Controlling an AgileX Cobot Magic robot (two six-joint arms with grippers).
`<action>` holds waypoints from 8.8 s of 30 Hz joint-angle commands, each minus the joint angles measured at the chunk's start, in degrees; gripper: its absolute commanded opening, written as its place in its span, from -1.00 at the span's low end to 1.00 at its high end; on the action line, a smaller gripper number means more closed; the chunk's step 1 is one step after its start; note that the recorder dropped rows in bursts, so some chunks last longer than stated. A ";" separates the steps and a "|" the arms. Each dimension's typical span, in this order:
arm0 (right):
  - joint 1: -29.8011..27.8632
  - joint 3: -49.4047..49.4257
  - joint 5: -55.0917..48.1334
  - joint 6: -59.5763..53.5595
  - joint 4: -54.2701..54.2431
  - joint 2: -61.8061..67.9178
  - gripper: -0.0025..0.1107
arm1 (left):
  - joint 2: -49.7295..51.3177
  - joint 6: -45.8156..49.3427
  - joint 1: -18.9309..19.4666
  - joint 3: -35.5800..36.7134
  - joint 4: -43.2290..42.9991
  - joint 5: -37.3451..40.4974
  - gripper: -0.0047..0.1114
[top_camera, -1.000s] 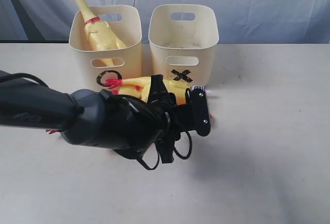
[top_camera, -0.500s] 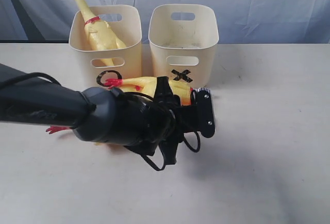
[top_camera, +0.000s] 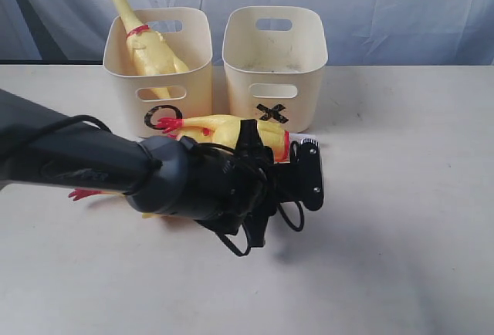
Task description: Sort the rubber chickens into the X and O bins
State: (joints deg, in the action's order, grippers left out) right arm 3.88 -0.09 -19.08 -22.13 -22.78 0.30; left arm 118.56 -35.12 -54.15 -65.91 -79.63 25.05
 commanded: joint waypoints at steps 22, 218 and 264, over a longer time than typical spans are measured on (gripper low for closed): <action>0.19 0.09 0.37 -0.09 0.19 -0.30 -0.97 | 2.41 -0.23 2.21 -1.49 0.11 0.33 -0.43; 0.19 0.09 3.44 -0.09 -5.04 -0.30 -0.97 | -38.16 -60.16 60.31 22.95 -19.49 -41.10 -0.91; 0.19 -32.99 -18.49 -21.00 -41.50 32.72 -0.97 | -77.08 -60.35 60.31 40.81 -9.49 -61.26 -0.91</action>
State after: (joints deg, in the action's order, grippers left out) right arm 3.88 -28.86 -31.85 -33.10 -58.56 26.21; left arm 41.93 -95.19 5.96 -25.45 -89.97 -35.79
